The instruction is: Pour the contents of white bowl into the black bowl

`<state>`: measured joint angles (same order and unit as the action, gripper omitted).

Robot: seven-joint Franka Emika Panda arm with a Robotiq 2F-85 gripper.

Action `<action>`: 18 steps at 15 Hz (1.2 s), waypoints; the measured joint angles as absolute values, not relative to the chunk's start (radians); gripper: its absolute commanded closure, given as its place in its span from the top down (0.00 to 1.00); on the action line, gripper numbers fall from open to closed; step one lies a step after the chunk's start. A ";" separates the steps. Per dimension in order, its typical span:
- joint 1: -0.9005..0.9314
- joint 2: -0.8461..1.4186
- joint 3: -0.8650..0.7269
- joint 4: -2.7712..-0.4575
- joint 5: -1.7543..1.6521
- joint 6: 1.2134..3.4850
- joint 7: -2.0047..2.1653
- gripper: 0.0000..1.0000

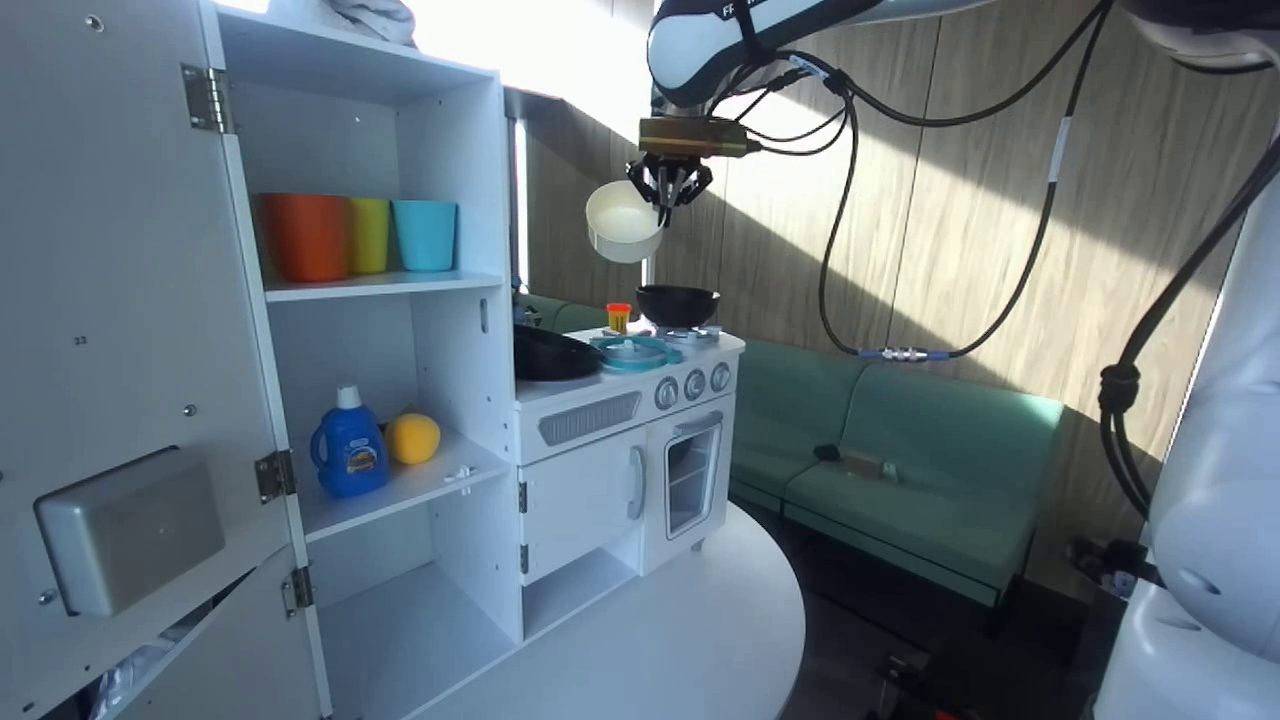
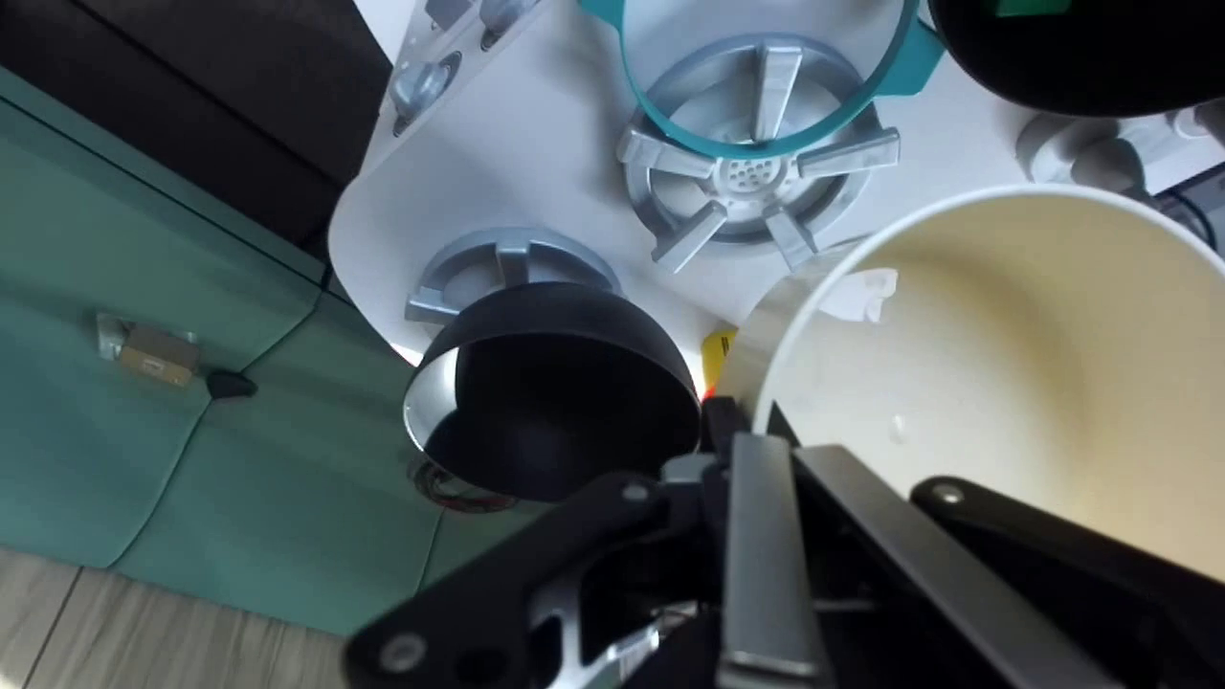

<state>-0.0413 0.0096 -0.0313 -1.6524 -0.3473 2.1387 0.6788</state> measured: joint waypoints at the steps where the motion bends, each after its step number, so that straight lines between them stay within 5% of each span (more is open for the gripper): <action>1: -0.042 0.022 -0.035 -1.615 -0.319 2.088 0.658 0.05; 18: -0.087 0.342 -0.098 -1.249 -0.055 1.786 0.481 0.05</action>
